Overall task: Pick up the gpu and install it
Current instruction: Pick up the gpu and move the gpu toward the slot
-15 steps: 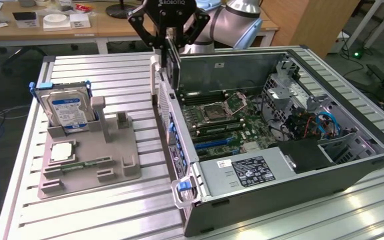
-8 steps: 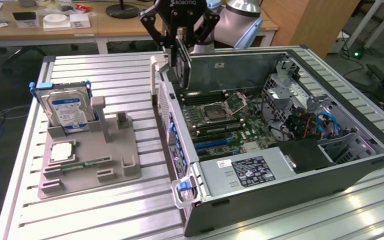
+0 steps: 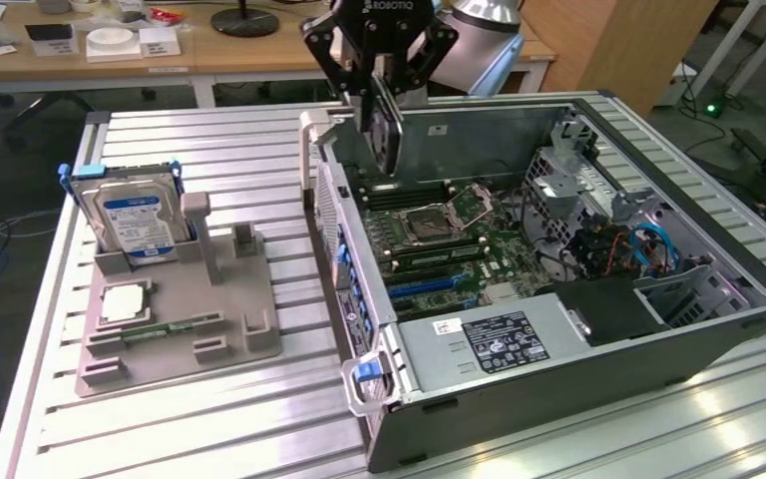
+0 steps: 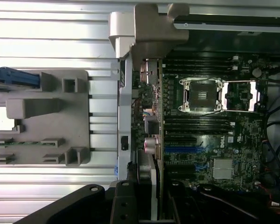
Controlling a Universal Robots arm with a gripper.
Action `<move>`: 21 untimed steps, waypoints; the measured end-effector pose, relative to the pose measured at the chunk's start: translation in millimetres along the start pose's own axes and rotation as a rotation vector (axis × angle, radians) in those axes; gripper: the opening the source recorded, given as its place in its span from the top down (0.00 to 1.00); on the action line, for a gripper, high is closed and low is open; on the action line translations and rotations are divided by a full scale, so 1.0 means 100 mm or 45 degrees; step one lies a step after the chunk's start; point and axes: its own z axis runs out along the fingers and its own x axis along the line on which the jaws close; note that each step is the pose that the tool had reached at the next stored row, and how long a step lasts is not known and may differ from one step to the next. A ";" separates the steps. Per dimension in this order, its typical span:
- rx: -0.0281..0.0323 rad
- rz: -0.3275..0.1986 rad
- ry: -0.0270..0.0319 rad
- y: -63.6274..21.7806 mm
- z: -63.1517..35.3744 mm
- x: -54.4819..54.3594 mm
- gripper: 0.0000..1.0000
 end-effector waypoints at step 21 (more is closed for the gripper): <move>0.0000 0.000 0.0001 0.003 0.006 -0.44 0.72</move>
